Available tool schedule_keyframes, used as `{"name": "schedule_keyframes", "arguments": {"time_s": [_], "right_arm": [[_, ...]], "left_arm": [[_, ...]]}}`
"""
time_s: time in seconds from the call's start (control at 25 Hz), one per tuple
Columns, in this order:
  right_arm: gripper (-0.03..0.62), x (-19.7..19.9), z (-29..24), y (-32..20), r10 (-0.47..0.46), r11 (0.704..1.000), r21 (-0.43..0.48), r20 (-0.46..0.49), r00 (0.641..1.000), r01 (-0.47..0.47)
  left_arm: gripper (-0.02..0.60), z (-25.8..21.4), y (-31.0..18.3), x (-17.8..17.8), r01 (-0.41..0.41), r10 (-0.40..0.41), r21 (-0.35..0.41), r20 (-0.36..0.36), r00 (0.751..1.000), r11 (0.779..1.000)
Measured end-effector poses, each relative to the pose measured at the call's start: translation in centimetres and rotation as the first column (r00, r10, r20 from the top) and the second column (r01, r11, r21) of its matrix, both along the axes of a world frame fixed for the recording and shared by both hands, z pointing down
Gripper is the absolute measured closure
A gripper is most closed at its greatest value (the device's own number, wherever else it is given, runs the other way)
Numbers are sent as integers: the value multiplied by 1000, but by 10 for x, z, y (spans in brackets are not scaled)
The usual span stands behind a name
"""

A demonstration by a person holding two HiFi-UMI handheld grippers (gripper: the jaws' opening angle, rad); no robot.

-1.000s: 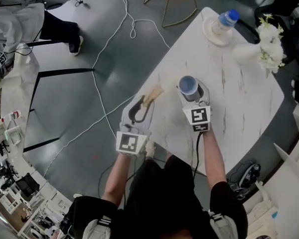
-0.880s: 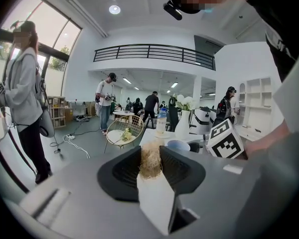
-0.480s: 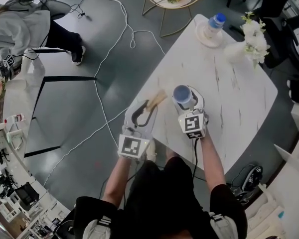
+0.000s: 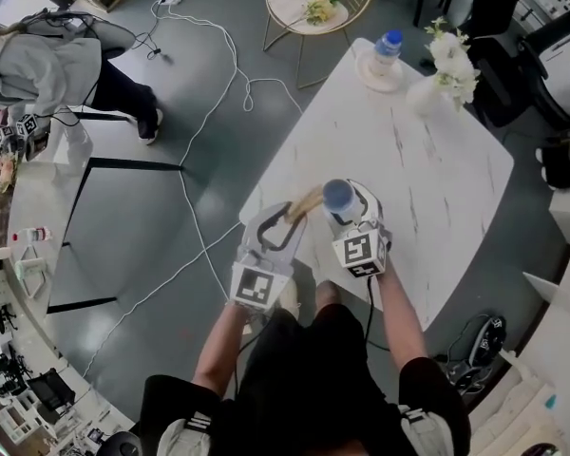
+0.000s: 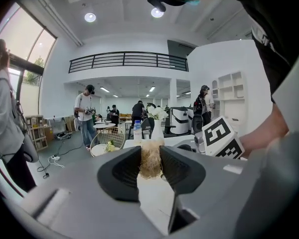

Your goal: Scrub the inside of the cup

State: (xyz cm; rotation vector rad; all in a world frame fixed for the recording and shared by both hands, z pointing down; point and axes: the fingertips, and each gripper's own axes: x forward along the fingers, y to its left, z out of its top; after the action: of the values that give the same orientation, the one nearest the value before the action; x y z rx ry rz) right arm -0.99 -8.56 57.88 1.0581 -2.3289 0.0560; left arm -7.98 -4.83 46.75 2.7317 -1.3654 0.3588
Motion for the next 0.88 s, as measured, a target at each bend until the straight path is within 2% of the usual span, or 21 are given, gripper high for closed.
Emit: {"name": "schedule_keyframes", "arguments": {"time_s": [0.2,0.44,0.88], "right_arm": [[296,-4,-10,25,-14,1000,10,-4,1000,15],[296,-8,-19,48,-33,999,14,-19,999,34],[296,-14,-28,72,-70,996,44,-83,994,73]], "left_arm": [[459,6,23,12,-70,71,-19,57,996,997],[459,7,47,22,-123,128,-62,86,988,990],[459,16,68,26,-159,171,-104,119,978,982]]}}
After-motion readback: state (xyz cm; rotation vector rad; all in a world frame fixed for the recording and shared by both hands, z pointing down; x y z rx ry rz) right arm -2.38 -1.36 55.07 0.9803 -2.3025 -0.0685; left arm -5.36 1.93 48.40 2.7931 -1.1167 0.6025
